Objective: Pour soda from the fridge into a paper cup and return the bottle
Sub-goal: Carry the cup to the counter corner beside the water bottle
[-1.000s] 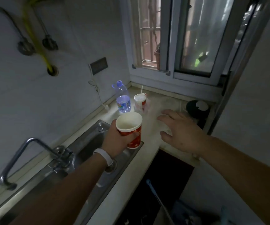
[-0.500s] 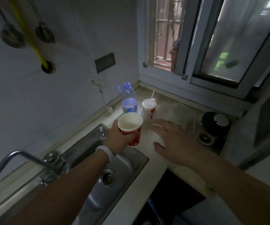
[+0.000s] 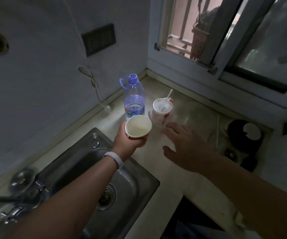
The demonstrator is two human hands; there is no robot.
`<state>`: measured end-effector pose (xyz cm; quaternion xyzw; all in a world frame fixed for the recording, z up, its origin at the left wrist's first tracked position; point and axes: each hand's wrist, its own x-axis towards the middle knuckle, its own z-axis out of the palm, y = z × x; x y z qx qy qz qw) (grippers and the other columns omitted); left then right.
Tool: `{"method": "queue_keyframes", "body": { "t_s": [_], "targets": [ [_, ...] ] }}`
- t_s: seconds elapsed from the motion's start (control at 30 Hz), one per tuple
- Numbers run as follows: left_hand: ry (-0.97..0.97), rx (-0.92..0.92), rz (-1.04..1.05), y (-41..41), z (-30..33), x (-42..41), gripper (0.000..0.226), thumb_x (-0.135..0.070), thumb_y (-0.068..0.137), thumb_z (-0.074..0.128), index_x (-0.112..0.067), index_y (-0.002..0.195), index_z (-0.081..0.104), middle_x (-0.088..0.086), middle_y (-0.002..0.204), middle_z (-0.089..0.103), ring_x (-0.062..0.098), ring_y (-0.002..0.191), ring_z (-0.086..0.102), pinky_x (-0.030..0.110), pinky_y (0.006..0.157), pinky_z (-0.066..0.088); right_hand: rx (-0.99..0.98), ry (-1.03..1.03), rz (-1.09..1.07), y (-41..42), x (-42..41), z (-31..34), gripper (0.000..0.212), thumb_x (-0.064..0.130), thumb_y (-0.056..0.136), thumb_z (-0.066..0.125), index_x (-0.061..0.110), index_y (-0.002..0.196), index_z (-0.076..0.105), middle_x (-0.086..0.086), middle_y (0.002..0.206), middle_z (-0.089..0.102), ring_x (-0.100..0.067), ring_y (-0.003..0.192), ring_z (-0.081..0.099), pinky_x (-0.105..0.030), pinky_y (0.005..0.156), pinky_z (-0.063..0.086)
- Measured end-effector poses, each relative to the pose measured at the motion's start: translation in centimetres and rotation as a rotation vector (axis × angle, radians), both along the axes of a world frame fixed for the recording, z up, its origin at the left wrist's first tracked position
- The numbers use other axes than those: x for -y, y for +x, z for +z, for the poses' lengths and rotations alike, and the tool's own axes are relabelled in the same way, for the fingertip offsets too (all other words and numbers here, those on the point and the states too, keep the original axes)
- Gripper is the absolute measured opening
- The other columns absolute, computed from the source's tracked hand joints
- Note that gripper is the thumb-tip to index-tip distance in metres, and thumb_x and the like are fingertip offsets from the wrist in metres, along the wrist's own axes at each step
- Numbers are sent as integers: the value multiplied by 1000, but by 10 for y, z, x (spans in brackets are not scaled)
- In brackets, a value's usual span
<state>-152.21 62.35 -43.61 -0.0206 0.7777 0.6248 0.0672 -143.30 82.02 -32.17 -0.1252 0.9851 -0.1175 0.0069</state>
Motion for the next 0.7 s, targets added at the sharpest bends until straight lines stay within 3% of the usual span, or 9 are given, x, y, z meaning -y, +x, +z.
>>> {"method": "queue_keyframes", "body": {
  "t_s": [0.07,0.17,0.37,0.7],
  "targets": [
    [-8,6,13,-9,-14,-2,74,-24,50,94,-44,108,53,-4,106,71,21,99,68,55,81,58,8,1,-8,-10,-3,-8,47,39,83,58,18,125,53,-4,133,53,-26,113,53,-37,88,49],
    [-27,6,16,-19,-32,-7,76,-31,49,94,-50,109,50,-7,108,70,18,101,68,53,88,55,21,21,-14,-22,-7,-16,48,38,83,63,19,126,53,-2,131,53,-25,111,54,-34,84,48],
    [-44,8,-23,-30,-50,-13,77,-36,51,93,-45,113,47,-7,111,67,15,104,66,48,92,54,38,29,-26,-37,-11,-29,49,41,84,61,22,128,49,-1,134,51,-24,114,52,-38,85,49],
    [-33,43,-53,-27,-57,-21,73,-23,57,91,-42,111,45,-16,110,63,5,104,62,40,96,52,59,34,-4,-38,-14,-40,50,43,85,58,22,129,48,-2,136,49,-23,113,52,-37,85,48]
  ]
}}
